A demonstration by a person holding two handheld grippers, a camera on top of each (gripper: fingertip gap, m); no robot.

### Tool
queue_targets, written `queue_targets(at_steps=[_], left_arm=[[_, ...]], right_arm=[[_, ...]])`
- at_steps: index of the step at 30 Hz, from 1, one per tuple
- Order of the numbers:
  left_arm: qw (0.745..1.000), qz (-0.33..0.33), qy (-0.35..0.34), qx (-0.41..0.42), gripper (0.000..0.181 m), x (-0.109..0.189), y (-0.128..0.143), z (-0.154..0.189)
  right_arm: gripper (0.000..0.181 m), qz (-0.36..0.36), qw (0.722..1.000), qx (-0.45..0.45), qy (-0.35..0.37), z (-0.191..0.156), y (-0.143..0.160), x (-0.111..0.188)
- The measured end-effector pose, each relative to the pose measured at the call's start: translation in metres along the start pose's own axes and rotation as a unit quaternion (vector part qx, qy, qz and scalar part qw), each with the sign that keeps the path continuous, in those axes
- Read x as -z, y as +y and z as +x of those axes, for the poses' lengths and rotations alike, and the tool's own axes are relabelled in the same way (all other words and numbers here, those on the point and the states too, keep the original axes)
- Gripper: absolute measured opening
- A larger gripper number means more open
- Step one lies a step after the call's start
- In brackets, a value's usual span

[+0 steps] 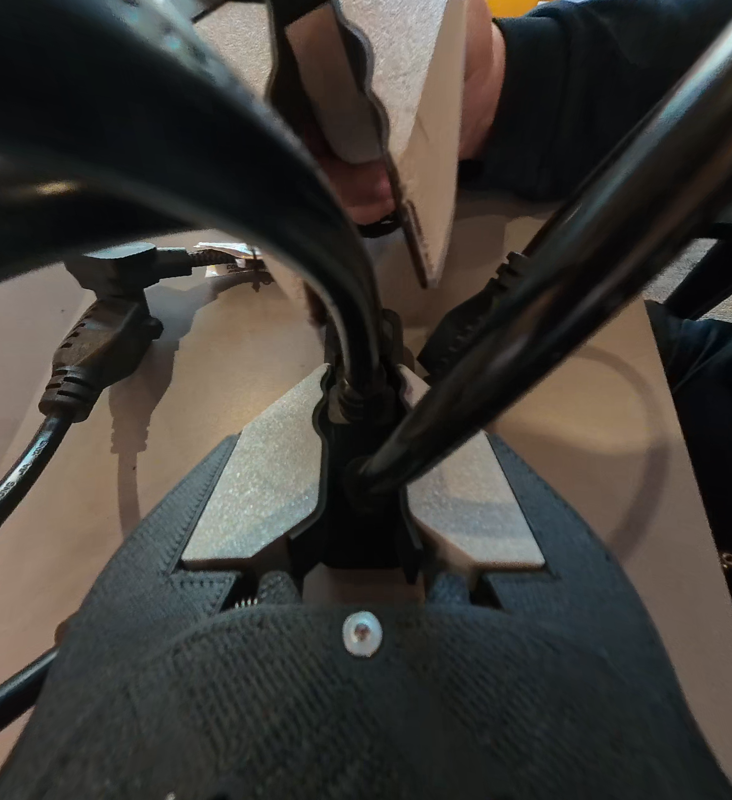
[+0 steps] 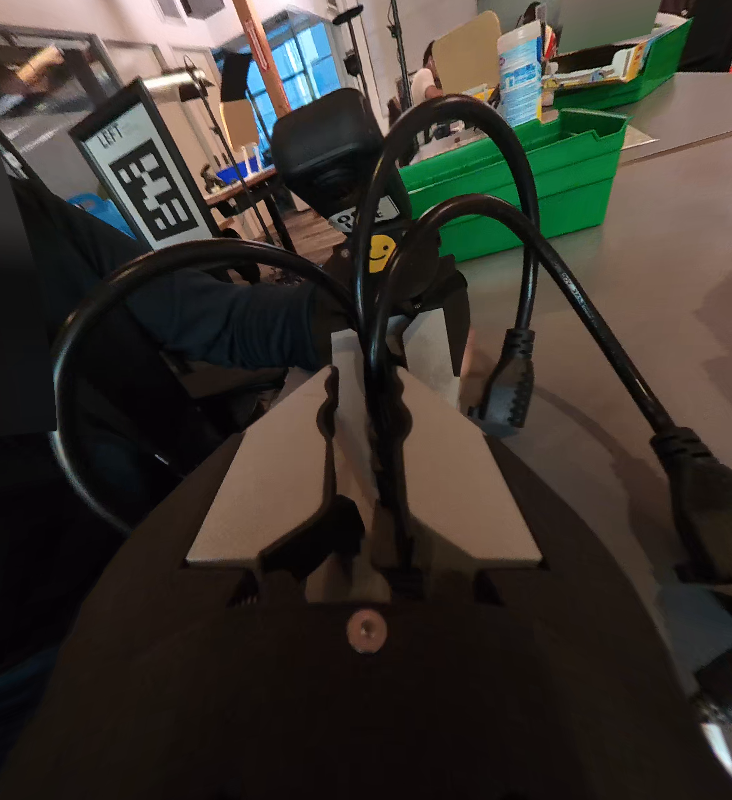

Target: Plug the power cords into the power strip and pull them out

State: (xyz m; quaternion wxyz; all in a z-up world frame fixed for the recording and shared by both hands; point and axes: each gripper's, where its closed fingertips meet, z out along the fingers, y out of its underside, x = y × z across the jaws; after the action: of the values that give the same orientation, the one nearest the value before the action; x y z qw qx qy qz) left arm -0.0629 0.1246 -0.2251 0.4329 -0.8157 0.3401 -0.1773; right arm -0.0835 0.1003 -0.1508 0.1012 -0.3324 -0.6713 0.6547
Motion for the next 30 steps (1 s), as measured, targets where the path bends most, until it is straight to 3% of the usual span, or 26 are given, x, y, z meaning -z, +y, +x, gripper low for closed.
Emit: queue_targets(at_steps=[3, 5, 10, 13, 15, 19, 23, 25, 29, 30], left_arm=[[1.0, -0.002, 0.023, -0.015, 0.025, 0.002, 0.001, 0.008], [0.999, -0.005, 0.037, -0.025, 0.025, 0.003, 0.002, 0.014], [0.993, -0.007, 0.101, -0.058, 0.025, 0.016, 0.01, 0.032], [0.987, -0.006, 0.15, -0.061, 0.025, 0.023, 0.014, 0.047], [0.984, -0.002, 0.164, -0.073, 0.025, 0.021, 0.013, 0.055], [0.979, 0.004, 0.183, -0.092, 0.025, 0.016, 0.009, 0.066], [0.979, 0.006, 0.182, -0.095, 0.025, 0.017, 0.01, 0.065], [0.978, 0.005, 0.186, -0.097, 0.025, 0.018, 0.011, 0.066], [0.977, 0.005, 0.192, -0.094, 0.024, 0.021, 0.012, 0.066], [0.977, 0.005, 0.193, -0.094, 0.024, 0.022, 0.013, 0.066]], right_arm=[[0.024, -0.022, 0.998, 0.038, 0.044, 0.008, 0.003, 0.006], [0.042, -0.039, 0.994, 0.071, 0.073, 0.01, 0.003, 0.008], [0.033, -0.05, 0.983, 0.152, 0.093, 0.0, 0.001, 0.01], [0.03, -0.051, 0.974, 0.137, 0.17, 0.026, -0.002, 0.021], [0.031, -0.075, 0.959, 0.138, 0.237, 0.051, 0.005, 0.026], [0.045, -0.154, 0.928, 0.168, 0.293, 0.084, 0.024, 0.009], [0.056, -0.214, 0.848, 0.264, 0.406, 0.125, 0.011, 0.011], [0.061, -0.218, 0.846, 0.286, 0.394, 0.13, 0.008, -0.001], [0.057, -0.315, 0.864, 0.233, 0.317, 0.14, 0.048, -0.023], [0.034, -0.32, 0.864, 0.225, 0.317, 0.144, 0.049, -0.025]])
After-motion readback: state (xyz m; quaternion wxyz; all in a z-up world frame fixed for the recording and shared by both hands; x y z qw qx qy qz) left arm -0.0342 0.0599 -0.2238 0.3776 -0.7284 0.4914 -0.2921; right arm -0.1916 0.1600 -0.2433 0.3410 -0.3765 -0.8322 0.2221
